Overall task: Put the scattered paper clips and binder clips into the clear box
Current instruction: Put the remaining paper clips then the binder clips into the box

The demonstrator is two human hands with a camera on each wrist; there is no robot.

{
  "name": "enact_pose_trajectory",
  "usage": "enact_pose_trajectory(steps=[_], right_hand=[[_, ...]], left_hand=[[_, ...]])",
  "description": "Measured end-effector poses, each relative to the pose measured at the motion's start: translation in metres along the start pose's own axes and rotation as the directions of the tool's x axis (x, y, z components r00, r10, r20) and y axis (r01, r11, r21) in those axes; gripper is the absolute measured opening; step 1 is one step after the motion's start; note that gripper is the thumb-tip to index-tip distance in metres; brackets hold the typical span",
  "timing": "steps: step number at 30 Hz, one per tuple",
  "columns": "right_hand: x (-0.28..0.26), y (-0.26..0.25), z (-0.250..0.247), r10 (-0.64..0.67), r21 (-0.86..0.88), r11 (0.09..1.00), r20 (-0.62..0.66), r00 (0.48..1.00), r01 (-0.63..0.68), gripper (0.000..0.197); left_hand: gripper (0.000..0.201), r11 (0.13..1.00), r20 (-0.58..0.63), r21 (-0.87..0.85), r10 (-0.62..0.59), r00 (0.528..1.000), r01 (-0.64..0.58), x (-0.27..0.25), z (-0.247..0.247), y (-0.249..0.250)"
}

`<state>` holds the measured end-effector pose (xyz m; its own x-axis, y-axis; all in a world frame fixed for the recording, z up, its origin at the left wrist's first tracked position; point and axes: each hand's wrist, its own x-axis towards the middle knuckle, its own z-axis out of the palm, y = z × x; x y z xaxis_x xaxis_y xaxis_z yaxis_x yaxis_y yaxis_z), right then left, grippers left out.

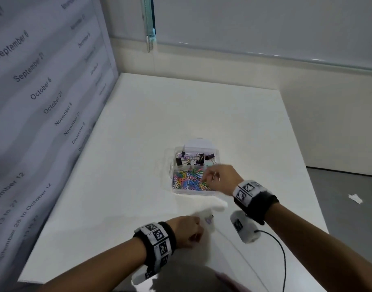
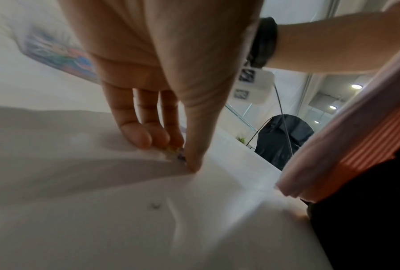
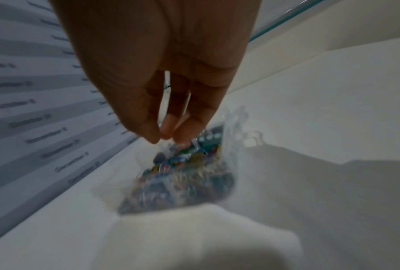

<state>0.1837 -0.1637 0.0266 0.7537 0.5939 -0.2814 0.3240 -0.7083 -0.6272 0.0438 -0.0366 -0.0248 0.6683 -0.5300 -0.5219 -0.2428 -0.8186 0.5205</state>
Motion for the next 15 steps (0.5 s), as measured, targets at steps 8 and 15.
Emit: enact_pose_trajectory(steps=[8,15], right_hand=[[-0.064,0.041,0.039,0.008,-0.106,0.994,0.275,0.961,0.022,0.036],[-0.058,0.049,0.055,-0.020,-0.027,0.999,0.156,0.988,0.024,0.011]], left_hand=[[0.022,1.000,-0.137,-0.021,-0.009,0.991,0.006,0.000,-0.023,-0.015],[0.017,0.996,-0.412,-0.066,-0.086,0.907,0.065,0.010,-0.098,-0.027]])
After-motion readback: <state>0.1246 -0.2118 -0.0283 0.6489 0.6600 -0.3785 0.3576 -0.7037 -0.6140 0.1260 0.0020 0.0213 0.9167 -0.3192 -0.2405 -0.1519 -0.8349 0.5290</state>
